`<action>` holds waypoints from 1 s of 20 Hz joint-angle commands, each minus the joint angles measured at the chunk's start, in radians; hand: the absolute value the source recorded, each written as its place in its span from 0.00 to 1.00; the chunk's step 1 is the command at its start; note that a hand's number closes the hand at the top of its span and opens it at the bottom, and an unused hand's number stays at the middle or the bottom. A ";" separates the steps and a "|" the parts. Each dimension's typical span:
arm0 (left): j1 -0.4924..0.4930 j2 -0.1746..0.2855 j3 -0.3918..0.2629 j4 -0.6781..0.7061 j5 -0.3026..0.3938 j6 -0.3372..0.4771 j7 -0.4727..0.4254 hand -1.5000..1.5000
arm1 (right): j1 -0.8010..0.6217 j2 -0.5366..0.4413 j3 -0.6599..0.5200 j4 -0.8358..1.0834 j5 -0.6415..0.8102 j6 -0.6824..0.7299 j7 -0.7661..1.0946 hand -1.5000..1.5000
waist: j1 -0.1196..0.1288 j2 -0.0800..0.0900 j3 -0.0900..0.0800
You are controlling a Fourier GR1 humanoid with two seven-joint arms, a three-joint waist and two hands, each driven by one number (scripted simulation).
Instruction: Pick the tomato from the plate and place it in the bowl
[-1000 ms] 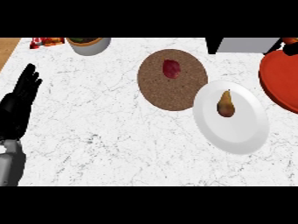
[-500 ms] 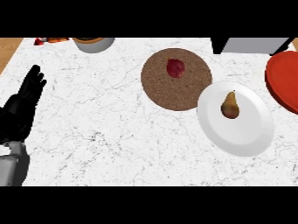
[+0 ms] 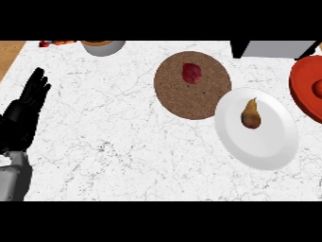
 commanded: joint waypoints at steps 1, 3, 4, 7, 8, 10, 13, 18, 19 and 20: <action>-0.004 0.039 0.031 -0.013 0.034 -0.039 0.024 0.50 | 0.030 -0.014 -0.067 0.009 -0.076 0.039 -0.138 0.00 | -0.002 -0.003 0.001; -0.003 0.012 0.019 -0.015 0.016 -0.006 0.025 0.50 | 0.033 -0.005 -0.141 -0.028 -0.155 0.001 -0.211 0.00 | -0.015 -0.006 0.001; 0.012 -0.001 0.006 -0.002 -0.015 0.015 -0.003 0.50 | 0.042 0.024 -0.184 -0.040 -0.201 -0.030 -0.247 0.00 | -0.020 -0.005 0.002; 0.029 0.002 0.011 -0.015 -0.001 0.006 0.008 0.50 | 0.017 0.035 -0.317 -0.103 -0.343 -0.073 -0.333 0.00 | -0.034 -0.016 0.002; 0.028 0.009 0.008 -0.004 -0.015 0.008 0.007 0.50 | 0.020 0.017 -0.347 -0.118 -0.375 -0.062 -0.373 0.00 | -0.037 -0.013 0.002; 0.034 0.001 0.021 -0.023 0.004 0.013 0.024 0.50 | 0.040 0.009 -0.431 -0.135 -0.468 -0.023 -0.437 0.00 | -0.045 -0.018 0.002; 0.072 0.001 0.023 -0.025 0.007 0.001 -0.003 0.50 | 0.144 -0.042 -0.503 -0.118 -0.549 0.084 -0.522 0.00 | -0.044 -0.017 -0.001; 0.059 0.016 0.048 0.020 0.027 -0.028 -0.034 0.50 | 0.263 -0.096 -0.513 -0.103 -0.609 0.216 -0.533 0.00 | -0.051 -0.021 -0.004; 0.023 0.020 0.038 -0.013 -0.002 0.005 0.031 0.50 | 0.309 -0.098 -0.519 -0.113 -0.626 0.272 -0.553 0.00 | -0.060 -0.025 -0.004; 0.071 -0.017 0.012 -0.066 -0.011 0.023 0.024 0.50 | 0.353 -0.128 -0.546 -0.089 -0.647 0.311 -0.574 0.00 | -0.054 -0.023 -0.003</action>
